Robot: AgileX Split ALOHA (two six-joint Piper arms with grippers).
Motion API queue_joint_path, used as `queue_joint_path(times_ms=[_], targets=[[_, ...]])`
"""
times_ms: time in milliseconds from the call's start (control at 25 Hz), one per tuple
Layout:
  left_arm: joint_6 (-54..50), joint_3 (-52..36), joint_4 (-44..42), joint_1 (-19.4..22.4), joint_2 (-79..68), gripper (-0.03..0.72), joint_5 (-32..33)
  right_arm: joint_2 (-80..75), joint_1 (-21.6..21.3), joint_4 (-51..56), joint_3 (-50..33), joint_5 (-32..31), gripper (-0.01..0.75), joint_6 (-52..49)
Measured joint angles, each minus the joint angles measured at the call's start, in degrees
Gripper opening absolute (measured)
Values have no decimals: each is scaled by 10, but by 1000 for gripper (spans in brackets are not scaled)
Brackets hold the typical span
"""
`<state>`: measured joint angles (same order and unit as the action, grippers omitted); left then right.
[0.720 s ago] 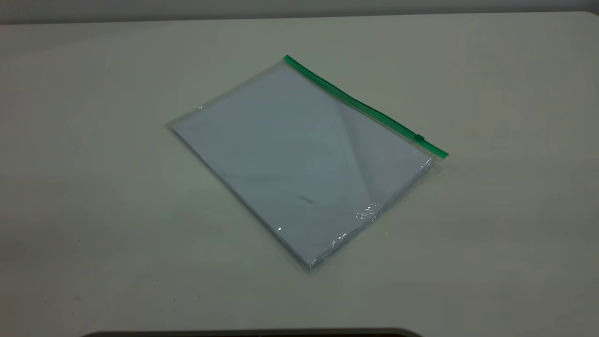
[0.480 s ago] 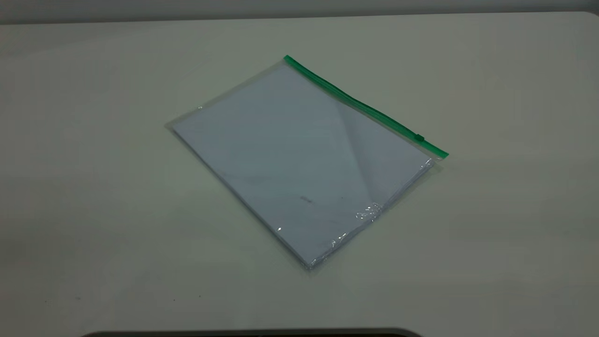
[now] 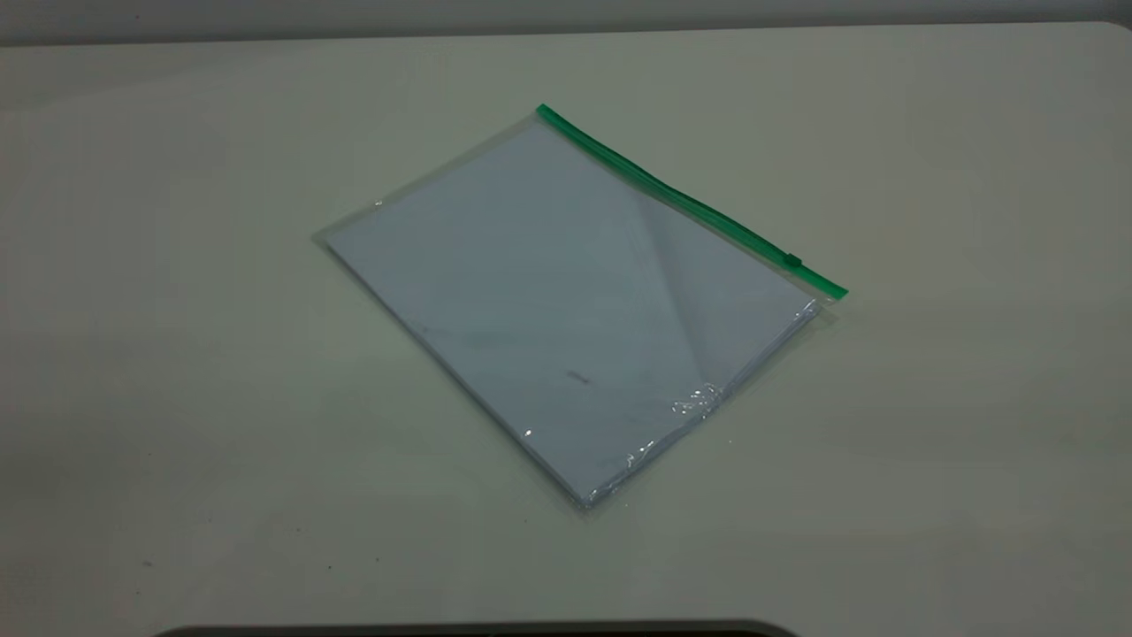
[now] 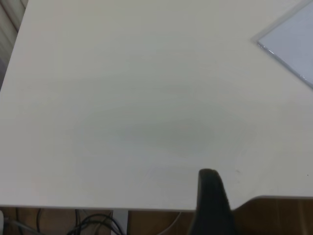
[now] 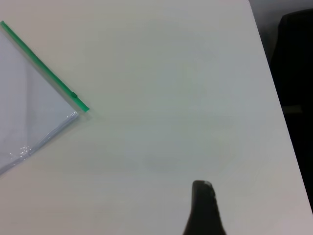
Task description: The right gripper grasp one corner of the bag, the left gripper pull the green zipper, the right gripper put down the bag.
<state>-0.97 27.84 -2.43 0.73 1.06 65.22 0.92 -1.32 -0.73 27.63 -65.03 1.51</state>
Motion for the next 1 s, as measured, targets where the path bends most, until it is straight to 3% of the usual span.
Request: queue_joint_path(times_ms=[760,1000], targets=[[1,3,0,0,-2,577,-4,0,0,0,0,0,591,0],[1,53,1,0,-92,577,-21,0,0,7,1,3,591,-1]])
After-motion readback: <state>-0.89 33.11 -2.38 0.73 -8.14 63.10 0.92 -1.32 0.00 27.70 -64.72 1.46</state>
